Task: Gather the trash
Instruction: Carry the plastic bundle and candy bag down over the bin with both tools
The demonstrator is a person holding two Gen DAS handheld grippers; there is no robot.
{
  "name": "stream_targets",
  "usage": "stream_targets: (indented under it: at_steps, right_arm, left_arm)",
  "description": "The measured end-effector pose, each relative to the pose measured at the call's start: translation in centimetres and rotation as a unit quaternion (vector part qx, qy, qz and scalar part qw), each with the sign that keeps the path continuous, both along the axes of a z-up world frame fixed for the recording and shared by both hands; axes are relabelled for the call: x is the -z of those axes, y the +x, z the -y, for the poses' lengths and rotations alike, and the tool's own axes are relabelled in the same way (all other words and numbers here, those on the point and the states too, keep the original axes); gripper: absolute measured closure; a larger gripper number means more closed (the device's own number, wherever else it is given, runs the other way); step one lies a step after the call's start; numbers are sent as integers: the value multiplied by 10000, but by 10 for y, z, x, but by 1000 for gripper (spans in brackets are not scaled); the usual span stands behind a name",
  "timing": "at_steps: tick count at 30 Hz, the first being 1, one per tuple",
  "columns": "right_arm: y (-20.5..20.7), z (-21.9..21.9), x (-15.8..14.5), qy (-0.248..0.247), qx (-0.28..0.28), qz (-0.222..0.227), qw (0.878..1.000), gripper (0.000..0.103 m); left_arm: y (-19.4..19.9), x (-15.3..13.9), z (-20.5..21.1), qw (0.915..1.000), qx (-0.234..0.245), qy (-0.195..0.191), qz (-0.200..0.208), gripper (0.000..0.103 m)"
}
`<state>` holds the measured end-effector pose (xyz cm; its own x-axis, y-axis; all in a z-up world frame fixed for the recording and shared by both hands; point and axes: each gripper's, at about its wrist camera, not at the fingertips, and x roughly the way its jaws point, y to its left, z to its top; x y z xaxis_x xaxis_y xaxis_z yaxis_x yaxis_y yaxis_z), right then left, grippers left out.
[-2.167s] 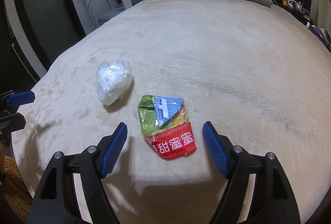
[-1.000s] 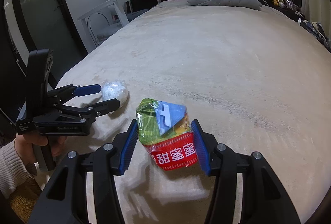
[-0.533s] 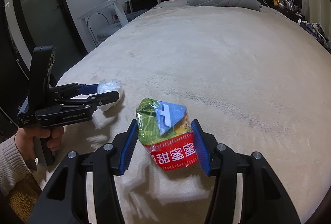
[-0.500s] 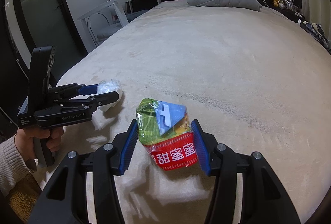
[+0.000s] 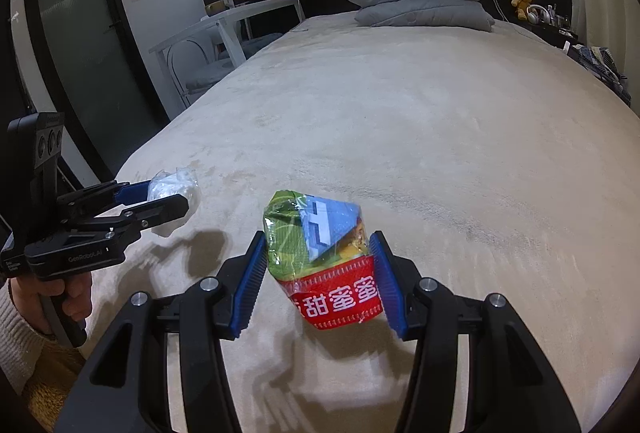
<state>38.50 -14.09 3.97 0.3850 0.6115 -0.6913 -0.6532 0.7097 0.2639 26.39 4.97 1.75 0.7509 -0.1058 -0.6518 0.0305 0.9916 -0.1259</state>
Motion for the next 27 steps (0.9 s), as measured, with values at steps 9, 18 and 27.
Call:
stream_targets:
  at_steps: [9,18,27]
  right_arm:
    - [-30,16,-24,258,75,150,9995,50]
    - [-67,27,-29,331,103,136,9993,50]
    - [-126,49,-37,608,46,145,9980,50]
  left_arm:
    - [-48,-15,15,9992,37,-257,301,49]
    - [-95,-17,29,9982,2,-386,463,49]
    - [-135,-19,43,9973,-22,-436,589,49]
